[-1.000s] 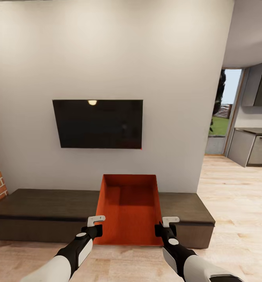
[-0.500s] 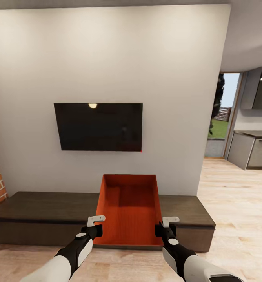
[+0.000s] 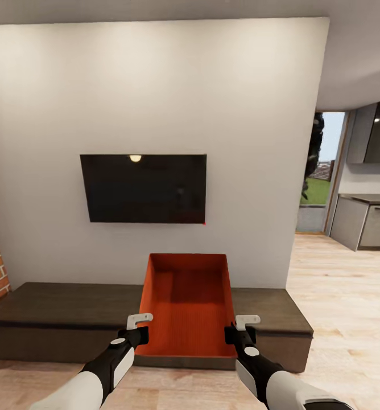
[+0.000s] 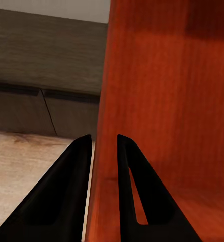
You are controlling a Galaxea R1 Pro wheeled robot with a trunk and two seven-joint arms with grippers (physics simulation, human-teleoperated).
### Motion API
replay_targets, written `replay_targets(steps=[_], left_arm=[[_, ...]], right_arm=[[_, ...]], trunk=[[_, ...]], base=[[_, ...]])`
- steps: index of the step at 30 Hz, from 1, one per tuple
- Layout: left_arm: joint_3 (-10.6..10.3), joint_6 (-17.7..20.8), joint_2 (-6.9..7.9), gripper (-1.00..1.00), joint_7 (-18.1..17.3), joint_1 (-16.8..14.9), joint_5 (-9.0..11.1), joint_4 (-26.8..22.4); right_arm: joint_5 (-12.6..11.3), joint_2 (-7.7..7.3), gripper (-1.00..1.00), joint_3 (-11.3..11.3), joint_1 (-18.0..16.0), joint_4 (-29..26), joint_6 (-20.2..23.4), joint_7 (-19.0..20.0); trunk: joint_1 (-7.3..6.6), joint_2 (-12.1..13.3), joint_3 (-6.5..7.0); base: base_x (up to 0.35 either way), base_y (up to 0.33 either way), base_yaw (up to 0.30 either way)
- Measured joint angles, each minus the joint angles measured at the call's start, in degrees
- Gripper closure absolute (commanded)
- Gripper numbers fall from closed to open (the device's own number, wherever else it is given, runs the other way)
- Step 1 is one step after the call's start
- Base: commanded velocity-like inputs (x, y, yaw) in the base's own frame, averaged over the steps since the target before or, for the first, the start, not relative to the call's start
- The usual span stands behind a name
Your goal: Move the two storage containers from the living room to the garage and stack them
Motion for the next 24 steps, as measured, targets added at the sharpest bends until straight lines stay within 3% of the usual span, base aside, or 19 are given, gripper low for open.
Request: replay_targets(steps=[24], left_arm=[[0.11, 0.0, -0.03, 1.0, 0.06, 0.0, -0.07, 0.01]], right_arm=[[0.13, 0.0, 1.0, -0.02, 0.0, -0.1, 0.14, -0.03]], trunk=[[0.0, 0.0, 0.09]], base=[[0.0, 0.0, 0.0]])
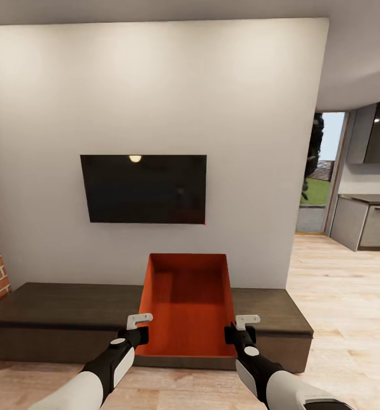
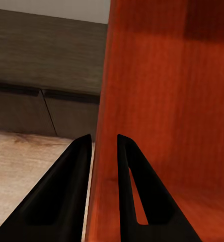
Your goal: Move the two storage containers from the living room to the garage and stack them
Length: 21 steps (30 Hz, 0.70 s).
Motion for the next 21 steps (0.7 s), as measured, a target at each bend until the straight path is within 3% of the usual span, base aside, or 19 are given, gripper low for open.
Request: replay_targets(steps=[6, 21], left_arm=[[-0.01, 0.0, -0.05, 1.0, 0.06, -0.01, -0.02, 0.01], [-0.01, 0.0, -0.01, 1.0, 0.0, -0.01, -0.01, 0.02]], right_arm=[[0.06, -0.04, 1.0, -0.09, 0.01, 0.02, -0.04, 0.06], [0.02, -0.01, 1.0, -0.06, 0.01, 0.02, -0.04, 0.03]], trunk=[[0.0, 0.0, 0.0], [0.0, 0.0, 0.0]], base=[[0.0, 0.0, -0.143], [0.0, 0.0, -0.256]])
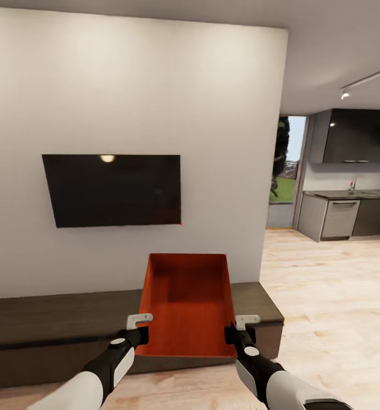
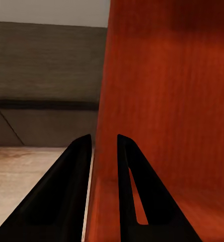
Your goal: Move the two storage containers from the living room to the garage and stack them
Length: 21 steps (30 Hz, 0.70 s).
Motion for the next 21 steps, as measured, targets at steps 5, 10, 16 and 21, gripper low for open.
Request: replay_targets(steps=[5, 10, 16, 21], left_arm=[[0.0, 0.0, 0.0, 1.0, 0.0, 0.0, 0.0, 0.0], [-0.01, 0.0, -0.01, 1.0, 0.01, 0.0, 0.0, 0.0], [-0.01, 0.0, 0.0, 1.0, 0.0, 0.0, 0.0, -0.05], [-0.01, 0.0, -0.01, 1.0, 0.01, 0.0, -0.02, -0.08]], right_arm=[[-0.02, 0.0, 1.0, 0.02, 0.0, 0.0, 0.0, 0.0], [-0.05, -0.01, 1.0, 0.03, 0.0, 0.02, -0.02, 0.01], [-0.08, 0.0, 1.0, 0.07, 0.0, -0.05, -0.01, 0.0], [-0.06, -0.01, 1.0, 0.05, 0.0, -0.07, -0.02, 0.01]], trunk=[[0.0, 0.0, 0.0], [0.0, 0.0, 0.0], [0.0, 0.0, 0.0], [0.0, 0.0, 0.0]], base=[[0.0, 0.0, -0.261], [0.0, 0.0, -0.261], [0.0, 0.0, -0.261], [0.0, 0.0, -0.261]])
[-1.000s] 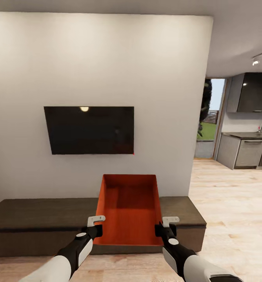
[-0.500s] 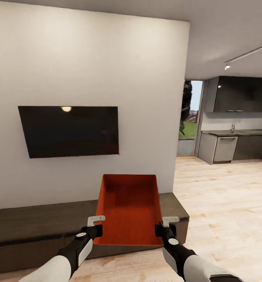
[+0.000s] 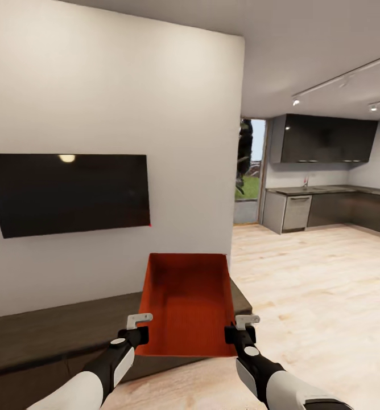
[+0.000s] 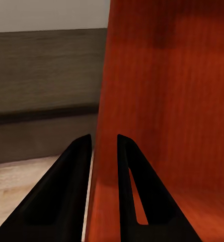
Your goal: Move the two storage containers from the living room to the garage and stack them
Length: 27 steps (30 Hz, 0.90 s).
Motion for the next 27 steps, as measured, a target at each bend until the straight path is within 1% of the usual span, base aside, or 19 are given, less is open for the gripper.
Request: replay_targets(steps=[20, 27], left_arm=[[0.01, 0.0, -0.08, 1.0, 0.09, -0.02, -0.01, -0.25], [0.06, 0.0, -0.09, 1.0, 0.09, 0.0, -0.04, -0.18]], right_arm=[[0.2, -0.05, 1.0, -0.07, 0.0, -0.36, 0.11, 0.04], [0.22, -0.06, 1.0, -0.08, 0.0, -0.28, 0.11, 0.04]], trunk=[[0.0, 0.0, 0.0], [-0.02, 0.0, 0.0]], base=[[0.001, 0.0, -0.261], [0.156, 0.0, -0.261]])
